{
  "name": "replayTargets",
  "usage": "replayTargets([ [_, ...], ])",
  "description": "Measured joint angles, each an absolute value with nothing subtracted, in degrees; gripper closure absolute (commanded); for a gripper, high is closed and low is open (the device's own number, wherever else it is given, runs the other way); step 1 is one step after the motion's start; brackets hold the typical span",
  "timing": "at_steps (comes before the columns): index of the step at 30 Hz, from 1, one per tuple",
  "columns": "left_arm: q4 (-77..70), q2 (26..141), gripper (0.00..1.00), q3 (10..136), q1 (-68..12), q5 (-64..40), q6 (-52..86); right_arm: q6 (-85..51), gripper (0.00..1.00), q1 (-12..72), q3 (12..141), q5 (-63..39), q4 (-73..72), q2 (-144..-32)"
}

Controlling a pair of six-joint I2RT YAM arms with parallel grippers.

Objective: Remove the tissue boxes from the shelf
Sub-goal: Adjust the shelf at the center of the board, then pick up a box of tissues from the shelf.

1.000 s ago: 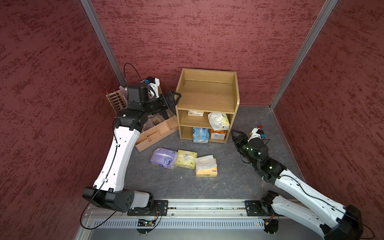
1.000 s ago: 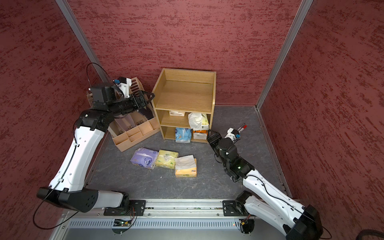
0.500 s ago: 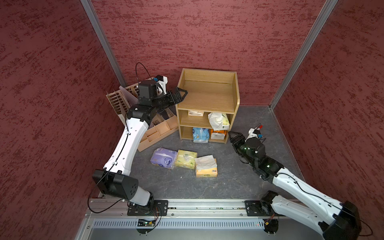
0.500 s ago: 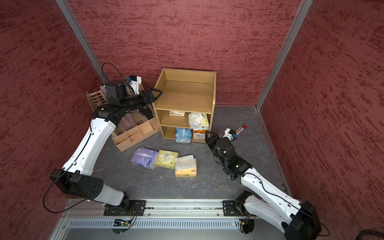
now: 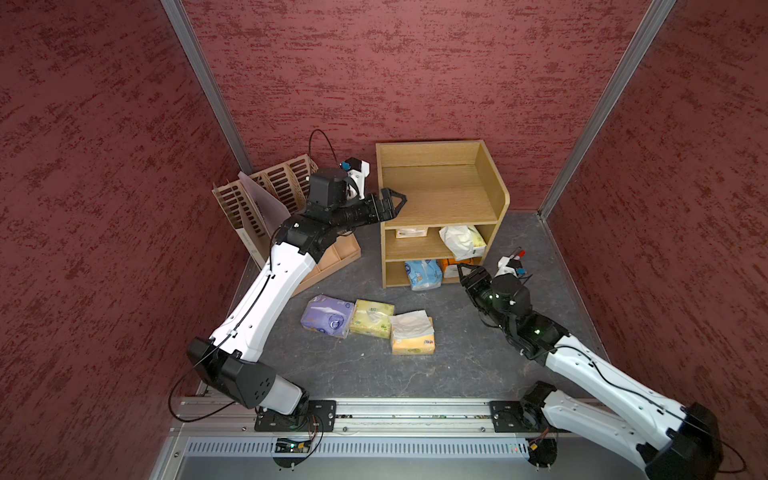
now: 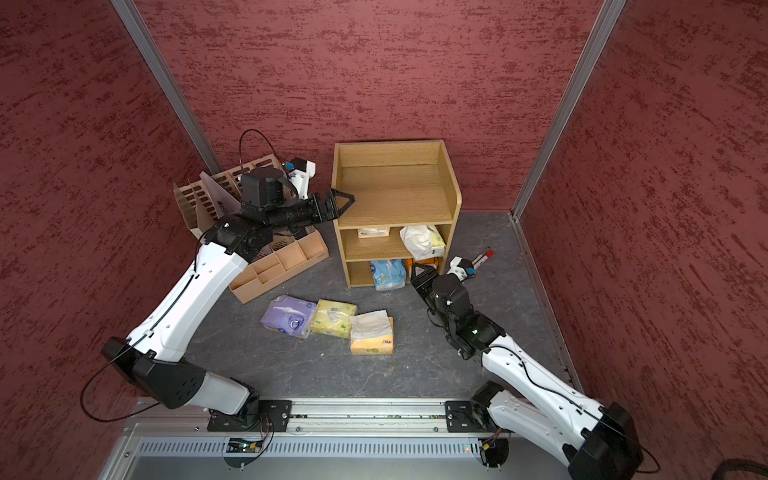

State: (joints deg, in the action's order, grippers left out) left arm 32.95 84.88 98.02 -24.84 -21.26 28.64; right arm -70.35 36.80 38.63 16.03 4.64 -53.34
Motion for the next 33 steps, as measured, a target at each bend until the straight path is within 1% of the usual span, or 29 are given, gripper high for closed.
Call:
replayTargets([
  [5,33.12,82.0,0.0,96.64,-25.41,-21.61,28.4,-68.64,0.42,34.59,42.15,17.39,8.93,-53.54],
  [8,33.45,80.66,0.0,96.64,-25.39,-21.63,27.92,-67.9,0.4,31.27,45.67,17.41,11.86,-54.59],
  [12,33.67,79.55,0.0,96.05,-25.36,-21.89,27.57,-66.76,0.38,24.01,48.42,12.64,11.55,-58.87],
  [15,33.95,79.15,0.0,95.2,-25.36,-21.93,27.57,-66.46,0.37,20.62,49.95,7.73,11.16,-64.66],
  [19,34.72,78.67,0.0,94.28,-25.36,-21.89,27.57,-66.35,0.36,20.14,52.03,4.23,10.92,-70.26],
  [27,34.85,77.17,0.0,92.66,-25.3,-21.8,27.57,-66.37,0.36,19.51,54.92,2.94,8.54,-73.71],
  [33,34.83,77.12,0.0,92.51,-25.04,-21.78,27.59,-66.87,0.4,19.38,55.75,2.48,7.31,-76.97],
])
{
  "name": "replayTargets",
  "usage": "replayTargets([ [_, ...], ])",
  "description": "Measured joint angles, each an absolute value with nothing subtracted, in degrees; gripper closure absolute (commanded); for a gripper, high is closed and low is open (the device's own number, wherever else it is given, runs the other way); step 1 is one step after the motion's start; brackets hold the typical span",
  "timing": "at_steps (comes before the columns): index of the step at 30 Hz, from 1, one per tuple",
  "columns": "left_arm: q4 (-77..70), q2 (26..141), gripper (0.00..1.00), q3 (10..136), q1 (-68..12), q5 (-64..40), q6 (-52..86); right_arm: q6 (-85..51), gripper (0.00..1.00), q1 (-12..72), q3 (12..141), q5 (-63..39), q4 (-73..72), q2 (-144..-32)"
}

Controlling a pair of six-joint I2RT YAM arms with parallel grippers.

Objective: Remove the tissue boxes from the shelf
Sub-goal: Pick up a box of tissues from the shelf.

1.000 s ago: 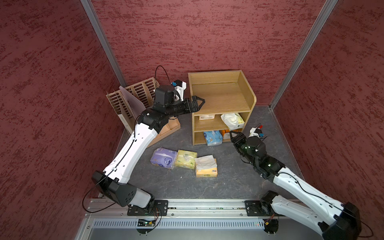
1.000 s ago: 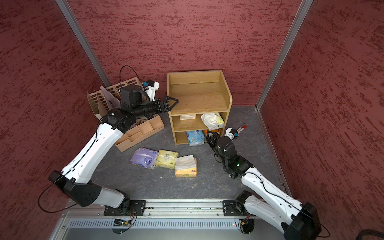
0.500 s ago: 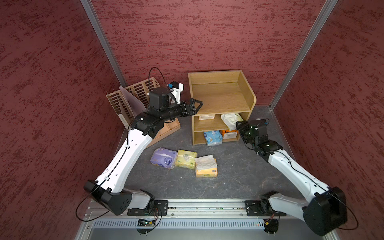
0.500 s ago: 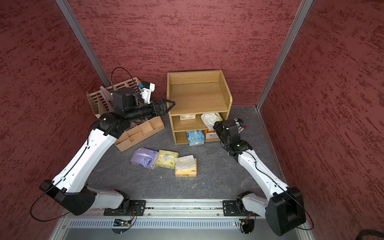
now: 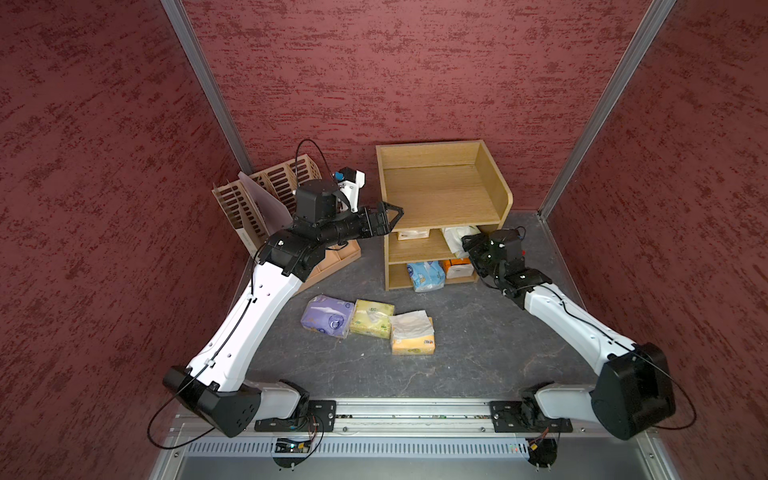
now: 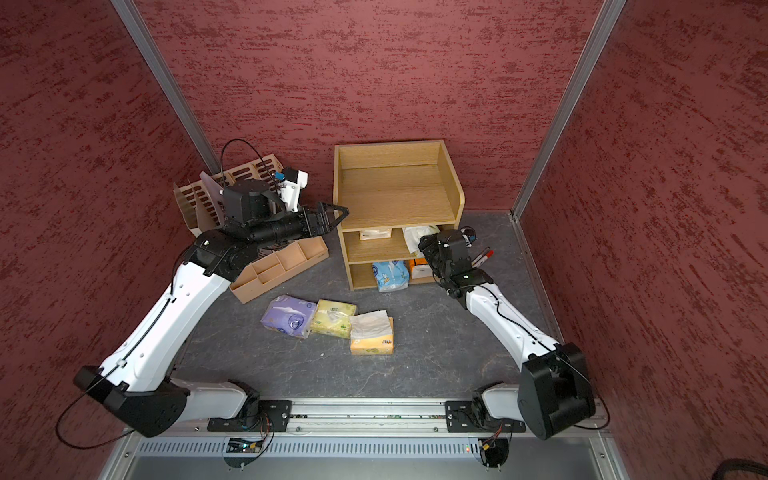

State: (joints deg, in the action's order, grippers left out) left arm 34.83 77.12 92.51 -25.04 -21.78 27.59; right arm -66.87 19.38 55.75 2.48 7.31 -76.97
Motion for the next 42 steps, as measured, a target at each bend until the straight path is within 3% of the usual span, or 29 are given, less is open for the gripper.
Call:
replayTargets([
  [2,34.81,77.12,0.0,92.51,-25.04,-21.8,27.59,-67.31,0.45,19.33,55.75,2.52,7.22,-77.03],
  [9,34.61,77.12,0.0,92.27,-24.86,-21.8,27.62,-68.42,0.79,19.29,55.75,3.29,6.9,-76.62],
  [14,34.63,77.14,0.0,91.92,-24.75,-21.8,27.66,-68.23,0.95,19.29,55.75,3.49,7.49,-75.53],
  [19,34.57,77.14,0.0,91.9,-24.75,-21.8,27.79,-67.85,1.0,19.29,55.75,3.64,10.22,-73.41],
  [42,32.45,75.64,0.0,89.65,-24.71,-21.8,28.69,-60.97,1.0,19.29,50.43,0.16,23.4,-59.59],
])
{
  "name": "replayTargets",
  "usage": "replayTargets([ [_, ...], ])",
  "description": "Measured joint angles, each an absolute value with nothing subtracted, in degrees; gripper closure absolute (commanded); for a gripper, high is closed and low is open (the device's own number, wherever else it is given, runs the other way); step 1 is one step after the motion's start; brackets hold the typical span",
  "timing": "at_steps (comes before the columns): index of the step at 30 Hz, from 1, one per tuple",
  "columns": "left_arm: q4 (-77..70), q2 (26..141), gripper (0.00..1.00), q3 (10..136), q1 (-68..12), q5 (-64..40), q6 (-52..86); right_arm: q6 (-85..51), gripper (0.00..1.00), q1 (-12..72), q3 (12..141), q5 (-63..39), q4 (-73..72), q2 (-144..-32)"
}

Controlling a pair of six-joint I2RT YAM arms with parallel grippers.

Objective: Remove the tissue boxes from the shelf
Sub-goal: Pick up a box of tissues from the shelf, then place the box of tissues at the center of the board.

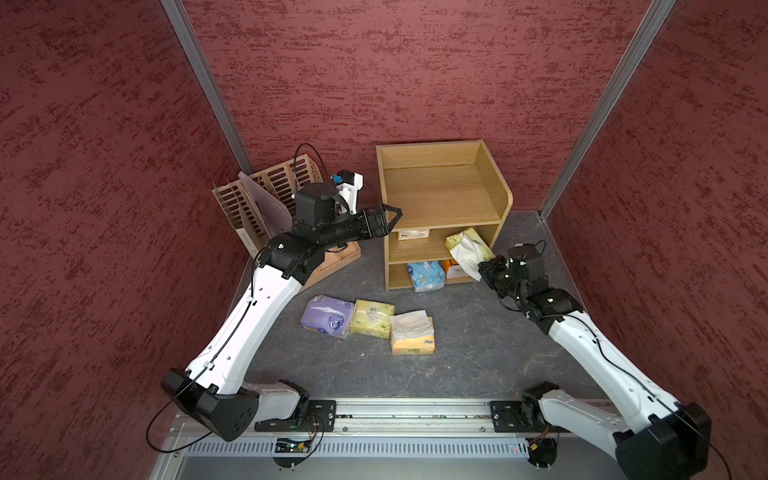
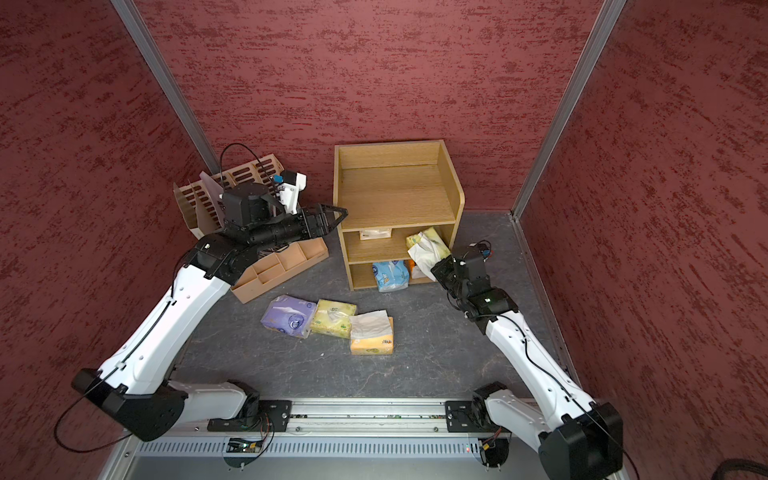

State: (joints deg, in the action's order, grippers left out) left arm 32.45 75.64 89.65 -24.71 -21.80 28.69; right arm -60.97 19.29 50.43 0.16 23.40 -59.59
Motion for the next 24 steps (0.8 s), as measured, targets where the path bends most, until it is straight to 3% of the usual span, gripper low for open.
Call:
replayTargets([
  [24,32.05,75.4,0.0,89.1,-23.55,-22.0,28.69,-58.89,1.0,19.29,48.38,-2.61,26.41,-59.22],
])
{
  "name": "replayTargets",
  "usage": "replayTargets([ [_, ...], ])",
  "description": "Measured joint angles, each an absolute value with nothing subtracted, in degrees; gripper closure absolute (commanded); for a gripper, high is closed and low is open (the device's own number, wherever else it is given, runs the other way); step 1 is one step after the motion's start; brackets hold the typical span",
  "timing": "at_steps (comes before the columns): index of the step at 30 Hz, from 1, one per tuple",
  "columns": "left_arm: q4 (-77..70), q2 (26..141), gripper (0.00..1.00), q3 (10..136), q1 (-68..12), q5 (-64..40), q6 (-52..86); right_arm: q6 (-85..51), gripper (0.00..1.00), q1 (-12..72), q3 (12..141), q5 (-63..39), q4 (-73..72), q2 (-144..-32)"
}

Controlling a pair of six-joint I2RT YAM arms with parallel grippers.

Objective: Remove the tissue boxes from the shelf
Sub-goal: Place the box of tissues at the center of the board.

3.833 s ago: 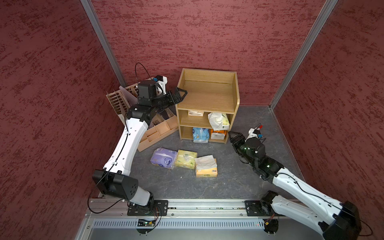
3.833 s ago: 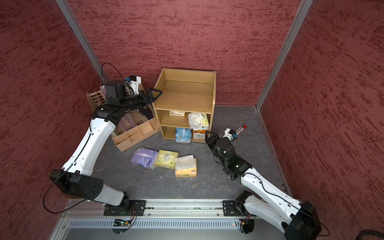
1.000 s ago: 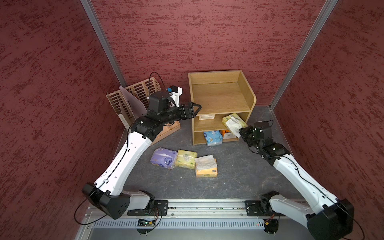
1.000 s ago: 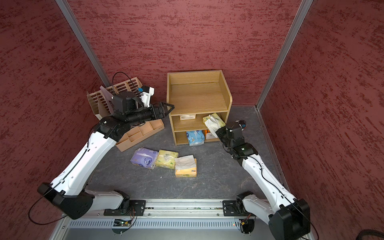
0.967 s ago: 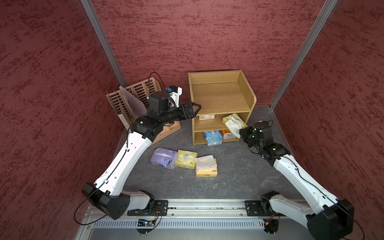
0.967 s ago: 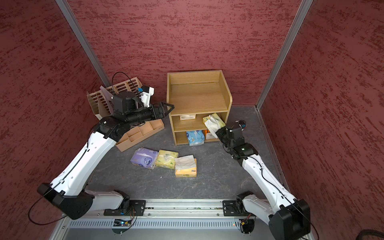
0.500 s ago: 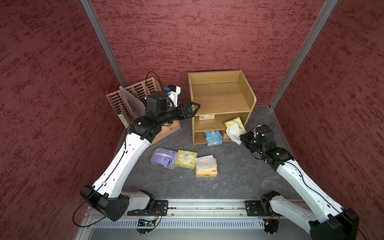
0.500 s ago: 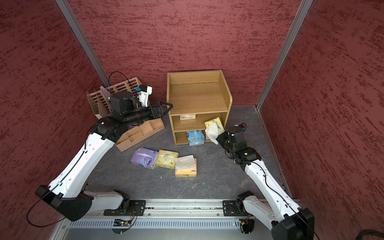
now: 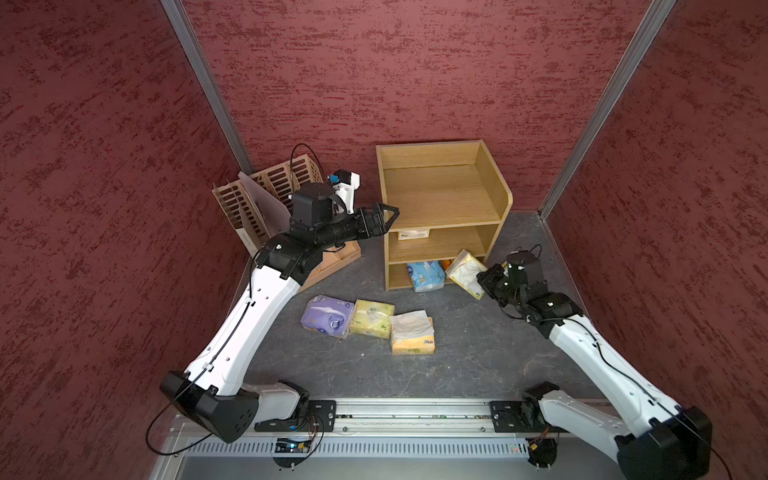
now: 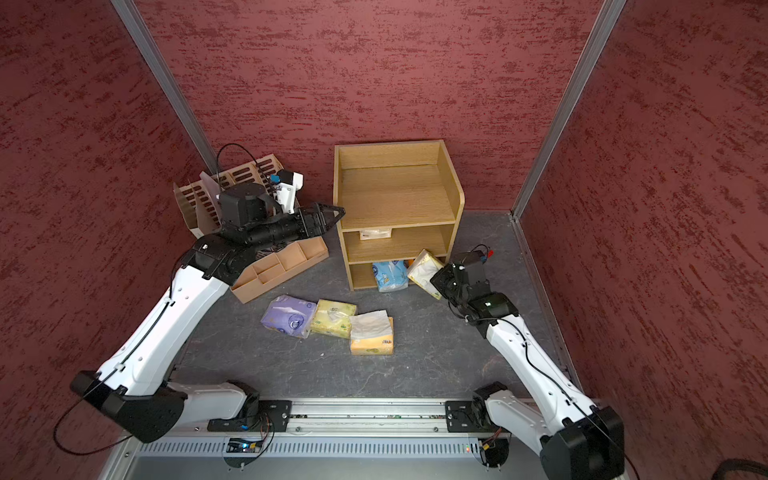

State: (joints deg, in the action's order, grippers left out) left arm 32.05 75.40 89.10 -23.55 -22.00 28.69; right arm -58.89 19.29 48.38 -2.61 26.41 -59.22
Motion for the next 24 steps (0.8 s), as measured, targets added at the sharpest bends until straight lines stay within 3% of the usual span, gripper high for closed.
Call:
replayTargets([
  [24,32.14,75.11,0.0,88.86,-19.64,-23.51,28.64,-59.18,1.0,18.85,49.06,-7.46,14.85,-83.18],
])
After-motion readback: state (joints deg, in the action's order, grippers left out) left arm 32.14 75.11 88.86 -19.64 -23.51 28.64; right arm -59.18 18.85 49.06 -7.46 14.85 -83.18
